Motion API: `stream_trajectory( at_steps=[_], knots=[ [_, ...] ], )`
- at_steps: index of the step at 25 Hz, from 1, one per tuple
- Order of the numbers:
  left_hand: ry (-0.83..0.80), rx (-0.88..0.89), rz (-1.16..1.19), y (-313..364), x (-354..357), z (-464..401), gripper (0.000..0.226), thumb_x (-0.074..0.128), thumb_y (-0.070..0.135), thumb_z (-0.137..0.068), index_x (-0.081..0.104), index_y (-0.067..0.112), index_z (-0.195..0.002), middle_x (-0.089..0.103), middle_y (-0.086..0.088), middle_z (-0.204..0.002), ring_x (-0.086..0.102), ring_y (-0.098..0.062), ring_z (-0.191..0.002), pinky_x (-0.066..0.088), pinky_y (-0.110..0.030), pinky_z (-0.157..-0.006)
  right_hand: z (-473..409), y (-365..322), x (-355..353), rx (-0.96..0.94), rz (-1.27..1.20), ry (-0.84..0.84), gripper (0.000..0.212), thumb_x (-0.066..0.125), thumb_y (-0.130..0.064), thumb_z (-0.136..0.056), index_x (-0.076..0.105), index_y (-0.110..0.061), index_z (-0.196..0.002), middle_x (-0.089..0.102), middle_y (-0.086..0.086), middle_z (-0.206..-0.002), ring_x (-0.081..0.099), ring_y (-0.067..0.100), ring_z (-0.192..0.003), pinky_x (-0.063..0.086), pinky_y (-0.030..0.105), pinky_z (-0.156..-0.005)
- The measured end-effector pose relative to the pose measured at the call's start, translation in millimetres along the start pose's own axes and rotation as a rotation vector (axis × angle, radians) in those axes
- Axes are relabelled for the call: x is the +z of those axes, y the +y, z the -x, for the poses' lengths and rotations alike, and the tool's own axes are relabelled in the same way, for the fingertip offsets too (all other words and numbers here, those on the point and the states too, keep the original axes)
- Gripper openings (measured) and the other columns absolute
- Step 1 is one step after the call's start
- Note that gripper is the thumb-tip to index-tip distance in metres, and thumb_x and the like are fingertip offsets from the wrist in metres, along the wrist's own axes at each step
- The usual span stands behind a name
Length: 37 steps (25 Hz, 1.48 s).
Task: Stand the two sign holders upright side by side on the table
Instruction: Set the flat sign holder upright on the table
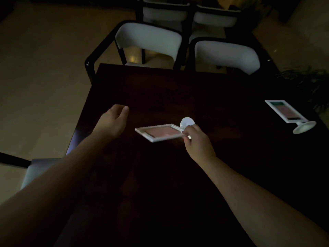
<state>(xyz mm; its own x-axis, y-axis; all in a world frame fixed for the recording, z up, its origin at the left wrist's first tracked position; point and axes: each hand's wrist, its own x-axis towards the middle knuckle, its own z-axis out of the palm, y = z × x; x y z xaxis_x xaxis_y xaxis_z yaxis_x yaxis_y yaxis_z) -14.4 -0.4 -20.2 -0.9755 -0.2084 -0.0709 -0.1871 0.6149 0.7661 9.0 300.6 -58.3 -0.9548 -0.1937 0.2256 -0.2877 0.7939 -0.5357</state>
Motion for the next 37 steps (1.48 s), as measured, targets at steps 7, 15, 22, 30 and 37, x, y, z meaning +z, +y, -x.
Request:
stream_trajectory(
  at_steps=[7, 15, 22, 30, 37],
  knots=[
    [-0.162, -0.036, -0.072, 17, 51, 45, 0.036, 0.045, 0.034, -0.100, 0.048, 0.022, -0.135, 0.061, 0.006, -0.087, 0.061, -0.008, -0.057, 0.044, -0.016, -0.041, 39, 40, -36, 0.375, -0.222, 0.100, 0.014, 0.064, -0.012, -0.089, 0.054, -0.020, -0.084, 0.064, 0.001, -0.098, 0.065, 0.019, -0.088, 0.053, 0.032, -0.068],
    [-0.436, 0.129, -0.262, 69, 154, 77, 0.042, 0.050, 0.031, -0.097, 0.047, 0.026, -0.138, 0.055, -0.001, -0.137, 0.058, -0.019, -0.117, 0.050, -0.035, -0.093, 63, 107, -62, 0.578, -0.413, 0.134, 0.019, 0.071, -0.022, -0.087, 0.055, -0.027, -0.079, 0.068, -0.009, -0.083, 0.066, 0.001, -0.077, 0.045, 0.022, -0.061],
    [-0.524, 0.331, -0.338, 100, 220, 90, 0.045, 0.050, 0.028, -0.097, 0.046, 0.020, -0.141, 0.047, -0.003, -0.145, 0.046, -0.019, -0.129, 0.042, -0.034, -0.100, 74, 145, -62, 0.588, -0.561, 0.138, 0.016, 0.071, -0.023, -0.087, 0.064, -0.022, -0.102, 0.073, -0.007, -0.097, 0.069, 0.005, -0.092, 0.058, 0.035, -0.081],
    [-0.541, 0.420, -0.539, 98, 248, 94, 0.066, 0.052, 0.032, -0.097, 0.023, 0.020, -0.155, 0.021, -0.005, -0.164, 0.005, -0.028, -0.152, 0.015, -0.051, -0.120, 97, 142, -61, 0.703, -0.323, 0.138, 0.016, 0.068, -0.034, -0.088, 0.062, -0.024, -0.099, 0.065, -0.009, -0.097, 0.064, 0.006, -0.090, 0.046, 0.016, -0.069],
    [-0.592, 0.501, -0.753, 81, 262, 95, 0.074, 0.034, 0.053, -0.097, 0.000, 0.029, -0.158, -0.006, 0.002, -0.167, -0.016, -0.025, -0.150, 0.000, -0.054, -0.118, 110, 124, -29, 0.230, 0.115, -0.164, 0.050, 0.031, -0.045, -0.100, 0.041, -0.023, -0.144, 0.035, -0.004, -0.157, 0.021, 0.016, -0.148, 0.022, 0.036, -0.117]
  ],
)
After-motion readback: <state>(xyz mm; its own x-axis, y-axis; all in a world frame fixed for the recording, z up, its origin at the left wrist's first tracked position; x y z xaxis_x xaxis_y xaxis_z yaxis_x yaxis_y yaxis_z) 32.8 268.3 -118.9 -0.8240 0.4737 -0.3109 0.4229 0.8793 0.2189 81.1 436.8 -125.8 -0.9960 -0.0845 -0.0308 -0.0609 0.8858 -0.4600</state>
